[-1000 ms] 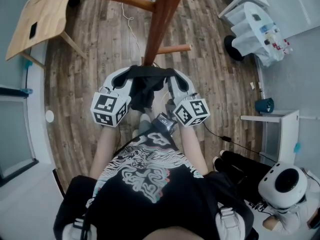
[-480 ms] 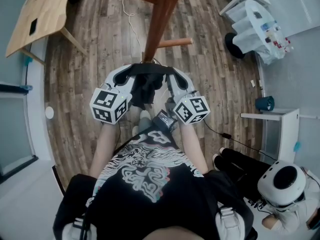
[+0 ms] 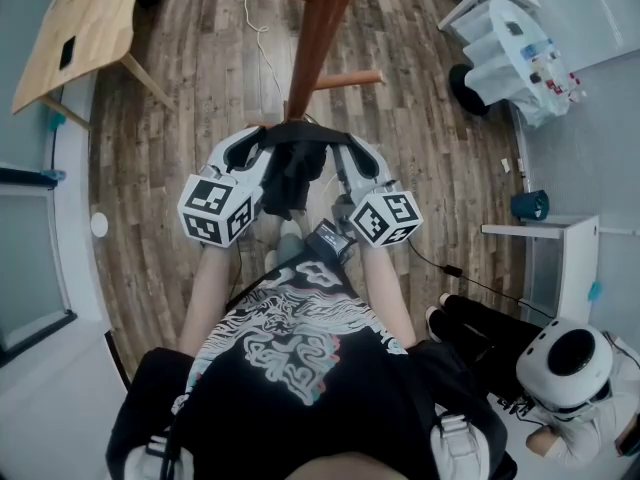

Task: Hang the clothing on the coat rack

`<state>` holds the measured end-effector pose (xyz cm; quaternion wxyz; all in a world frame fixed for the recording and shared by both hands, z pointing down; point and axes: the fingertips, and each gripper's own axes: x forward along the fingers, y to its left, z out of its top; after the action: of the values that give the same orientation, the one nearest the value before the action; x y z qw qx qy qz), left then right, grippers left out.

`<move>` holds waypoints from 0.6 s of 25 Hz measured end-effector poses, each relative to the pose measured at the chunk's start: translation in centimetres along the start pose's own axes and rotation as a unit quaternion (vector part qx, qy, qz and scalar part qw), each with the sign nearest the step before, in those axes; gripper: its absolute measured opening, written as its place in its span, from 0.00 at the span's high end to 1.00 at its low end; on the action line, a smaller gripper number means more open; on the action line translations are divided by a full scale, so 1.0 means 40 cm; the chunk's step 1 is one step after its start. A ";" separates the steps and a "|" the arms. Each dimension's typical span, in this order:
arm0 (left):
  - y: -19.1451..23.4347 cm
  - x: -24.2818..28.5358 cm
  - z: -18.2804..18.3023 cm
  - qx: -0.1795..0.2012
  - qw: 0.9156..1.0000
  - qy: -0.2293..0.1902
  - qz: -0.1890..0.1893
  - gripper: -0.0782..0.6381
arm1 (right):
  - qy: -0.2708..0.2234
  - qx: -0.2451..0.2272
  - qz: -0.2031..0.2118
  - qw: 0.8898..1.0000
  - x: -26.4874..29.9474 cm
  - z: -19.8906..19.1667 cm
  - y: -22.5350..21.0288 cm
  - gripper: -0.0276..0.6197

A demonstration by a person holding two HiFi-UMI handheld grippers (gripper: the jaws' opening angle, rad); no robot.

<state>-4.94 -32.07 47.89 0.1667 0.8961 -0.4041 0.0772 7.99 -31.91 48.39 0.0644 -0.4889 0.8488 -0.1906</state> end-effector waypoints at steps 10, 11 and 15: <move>-0.012 -0.025 0.010 0.002 1.000 -0.004 -0.007 0.75 | 0.000 0.002 -0.005 1.000 -0.021 0.003 0.009 0.88; -0.014 -0.027 0.010 0.002 1.000 -0.005 -0.008 0.75 | 0.002 0.003 -0.005 1.000 -0.024 -0.001 0.008 0.85; -0.023 -0.045 0.008 0.002 1.000 -0.009 -0.012 0.75 | 0.008 0.006 -0.006 1.000 -0.038 -0.016 0.015 0.84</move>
<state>-5.45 -30.35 46.89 0.1623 0.9018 -0.3947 0.0677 8.09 -30.16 48.63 0.0593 -0.4916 0.8454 -0.2002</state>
